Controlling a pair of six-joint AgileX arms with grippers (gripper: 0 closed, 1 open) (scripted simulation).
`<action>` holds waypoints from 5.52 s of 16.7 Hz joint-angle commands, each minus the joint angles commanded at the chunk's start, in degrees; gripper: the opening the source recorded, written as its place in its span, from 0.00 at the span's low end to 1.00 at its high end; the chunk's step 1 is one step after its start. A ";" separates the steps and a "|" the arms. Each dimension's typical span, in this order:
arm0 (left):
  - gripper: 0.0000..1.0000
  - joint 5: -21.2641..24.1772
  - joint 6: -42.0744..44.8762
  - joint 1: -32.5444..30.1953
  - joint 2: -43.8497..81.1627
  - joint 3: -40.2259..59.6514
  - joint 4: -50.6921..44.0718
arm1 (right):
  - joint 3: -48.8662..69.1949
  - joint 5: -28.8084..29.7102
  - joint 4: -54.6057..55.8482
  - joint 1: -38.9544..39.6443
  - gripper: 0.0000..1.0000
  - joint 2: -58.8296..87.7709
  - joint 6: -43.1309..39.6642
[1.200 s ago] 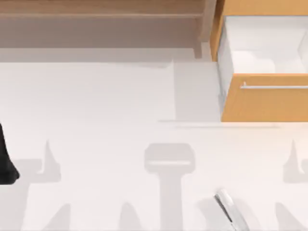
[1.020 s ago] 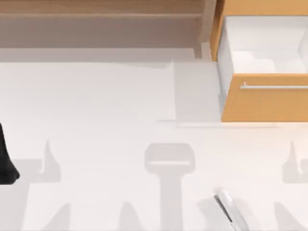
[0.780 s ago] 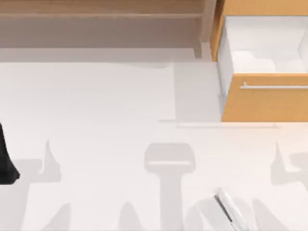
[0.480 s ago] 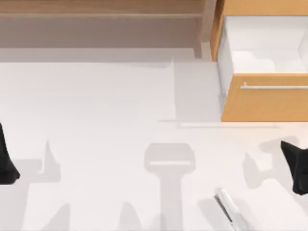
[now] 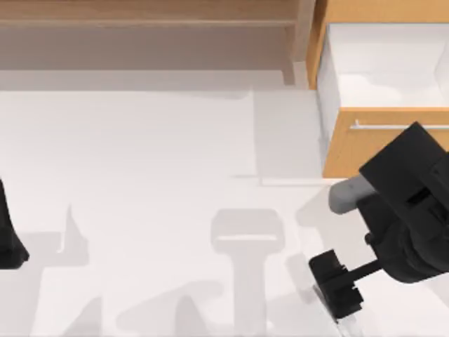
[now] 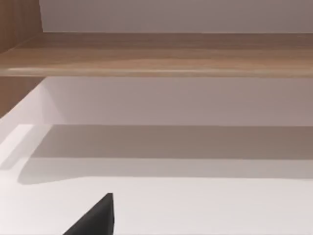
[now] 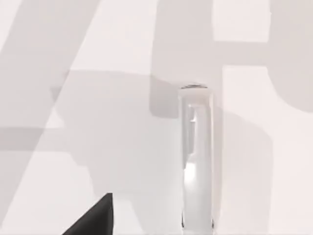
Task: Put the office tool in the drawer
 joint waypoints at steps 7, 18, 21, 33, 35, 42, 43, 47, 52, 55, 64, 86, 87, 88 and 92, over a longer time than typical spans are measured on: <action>1.00 0.00 0.00 0.00 0.00 0.00 0.00 | 11.34 -0.67 -11.04 3.20 1.00 17.99 0.00; 1.00 0.00 0.00 0.00 0.00 0.00 0.00 | 6.83 -0.68 -2.34 3.19 1.00 22.01 0.05; 1.00 0.00 0.00 0.00 0.00 0.00 0.00 | 5.01 -0.68 0.76 3.32 1.00 23.81 0.17; 1.00 0.00 0.00 0.00 0.00 0.00 0.00 | 5.01 -0.68 0.77 3.32 0.32 23.81 0.17; 1.00 0.00 0.00 0.00 0.00 0.00 0.00 | 5.01 -0.68 0.77 3.32 0.17 23.81 0.17; 1.00 0.00 0.00 0.00 0.00 0.00 0.00 | 5.01 -0.68 0.77 3.32 0.00 23.81 0.17; 1.00 0.00 0.00 0.00 0.00 0.00 0.00 | 5.01 -0.68 0.77 3.32 0.00 23.81 0.17; 1.00 0.00 0.00 0.00 0.00 0.00 0.00 | 5.22 -0.62 0.56 3.27 0.00 23.60 0.18; 1.00 0.00 0.00 0.00 0.00 0.00 0.00 | 7.47 -0.63 -3.97 3.24 0.00 21.48 0.13; 1.00 0.00 0.00 0.00 0.00 0.00 0.00 | 8.72 -0.64 -6.51 3.20 0.00 20.15 0.08; 1.00 0.00 0.00 0.00 0.00 0.00 0.00 | 16.91 0.23 -6.05 -2.86 0.00 19.47 -5.11; 1.00 0.00 0.00 0.00 0.00 0.00 0.00 | 69.49 0.62 -19.31 -33.21 0.00 47.58 -13.36; 1.00 0.00 0.00 0.00 0.00 0.00 0.00 | 70.79 0.62 -21.26 -33.52 0.00 50.39 -12.55; 1.00 0.00 0.00 0.00 0.00 0.00 0.00 | 72.08 0.61 -23.34 -33.67 0.00 53.31 -11.66; 1.00 0.00 0.00 0.00 0.00 0.00 0.00 | 77.22 0.43 -30.79 -33.55 0.00 62.61 -8.34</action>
